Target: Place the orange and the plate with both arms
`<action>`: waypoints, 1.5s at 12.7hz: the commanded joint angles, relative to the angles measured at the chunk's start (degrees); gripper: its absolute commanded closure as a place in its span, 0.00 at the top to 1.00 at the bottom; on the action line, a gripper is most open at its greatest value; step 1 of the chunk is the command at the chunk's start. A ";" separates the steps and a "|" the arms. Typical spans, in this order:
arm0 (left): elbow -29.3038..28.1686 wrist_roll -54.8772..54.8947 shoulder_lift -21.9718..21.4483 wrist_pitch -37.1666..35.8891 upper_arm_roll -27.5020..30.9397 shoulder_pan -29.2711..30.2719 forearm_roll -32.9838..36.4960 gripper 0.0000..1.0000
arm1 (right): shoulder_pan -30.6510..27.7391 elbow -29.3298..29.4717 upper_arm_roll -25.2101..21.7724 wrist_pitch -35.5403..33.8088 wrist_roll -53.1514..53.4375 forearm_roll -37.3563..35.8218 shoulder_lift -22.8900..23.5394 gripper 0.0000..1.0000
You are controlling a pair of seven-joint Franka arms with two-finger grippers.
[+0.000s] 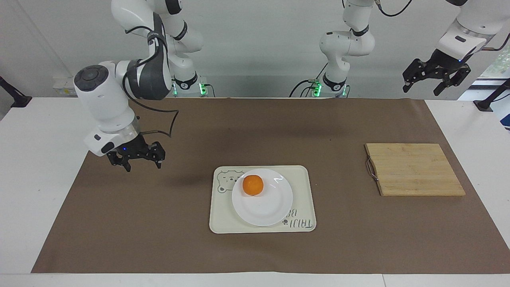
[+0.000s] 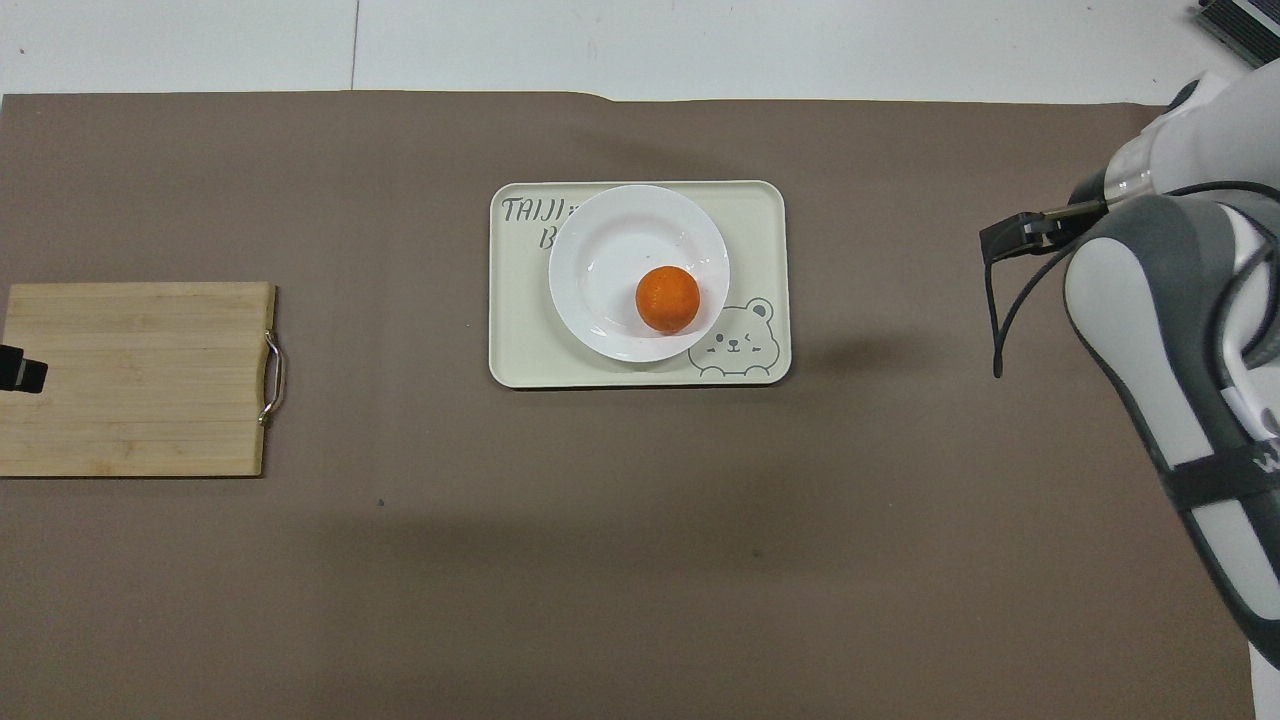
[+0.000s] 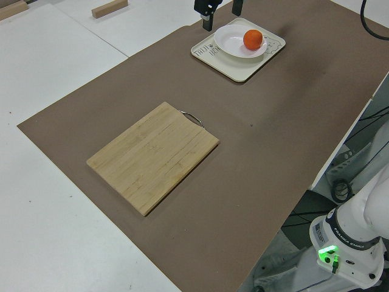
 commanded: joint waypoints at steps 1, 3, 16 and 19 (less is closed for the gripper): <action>0.03 0.42 -0.43 -0.70 -0.50 0.76 0.80 1.00 | -0.02 -0.93 0.14 -6.33 4.61 -1.18 -5.66 1.00; 0.03 0.42 -0.43 -0.78 -0.50 0.76 0.80 1.00 | -0.02 -0.93 0.05 -12.39 6.28 -0.13 -9.87 1.00; 0.03 0.42 -0.43 -0.70 -0.50 0.76 0.80 1.00 | -0.02 -3.30 0.32 -17.95 8.49 -0.12 -16.58 1.00; 0.03 0.42 -0.43 -0.70 -0.50 0.76 0.80 1.00 | -0.02 -3.30 0.32 -17.95 8.40 -0.21 -16.58 1.00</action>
